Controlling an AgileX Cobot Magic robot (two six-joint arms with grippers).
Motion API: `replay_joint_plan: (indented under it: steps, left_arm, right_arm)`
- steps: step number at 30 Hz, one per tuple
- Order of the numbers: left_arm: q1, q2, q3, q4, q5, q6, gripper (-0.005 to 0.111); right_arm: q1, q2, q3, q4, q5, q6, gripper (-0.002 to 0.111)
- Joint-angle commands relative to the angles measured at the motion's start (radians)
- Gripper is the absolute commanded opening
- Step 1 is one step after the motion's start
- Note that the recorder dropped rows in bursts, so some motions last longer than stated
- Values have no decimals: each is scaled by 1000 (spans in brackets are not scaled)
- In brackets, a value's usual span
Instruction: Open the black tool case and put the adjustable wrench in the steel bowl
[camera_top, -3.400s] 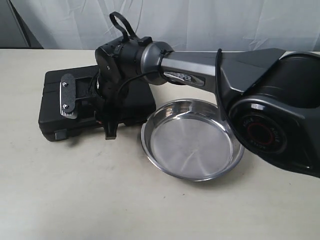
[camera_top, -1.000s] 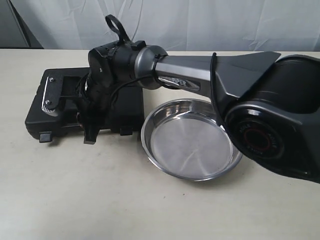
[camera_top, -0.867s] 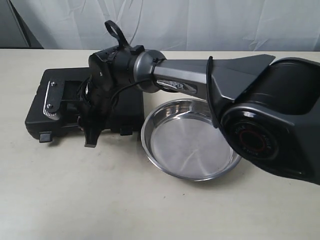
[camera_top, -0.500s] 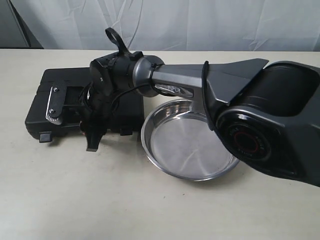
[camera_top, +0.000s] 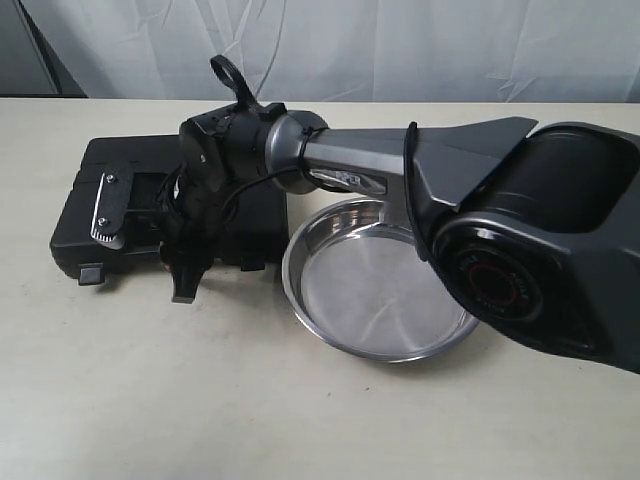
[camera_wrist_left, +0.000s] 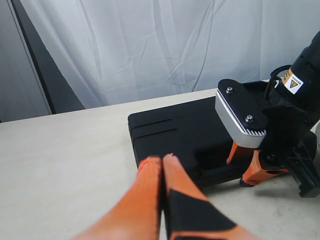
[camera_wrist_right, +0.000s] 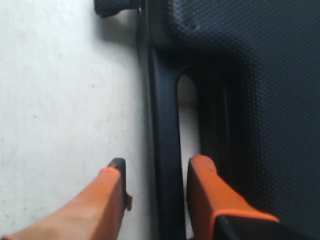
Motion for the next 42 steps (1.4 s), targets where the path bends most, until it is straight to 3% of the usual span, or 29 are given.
replay_joint_plan:
  steps: [1,31,38,40,42]
  left_arm:
    - [-1,4,-2,-2,-5,-1,0]
    - [-1,4,-2,-2,-5,-1,0]
    - [-1,4,-2,-2,-5,-1,0]
    - [-1,4,-2,-2,-5,-1,0]
    - [-1,4,-2,-2,-5,-1,0]
  right_arm:
    - [0,-9,-4,-2,-13,-4,39]
    - [0,-17,-4,-2,-20,-4,39]
    - [0,-17,-4,-2,-28,-4,1]
    - [0,-17,-4,0,-28,-4,1]
    - [0,-17,-4,0,-22,-4,8]
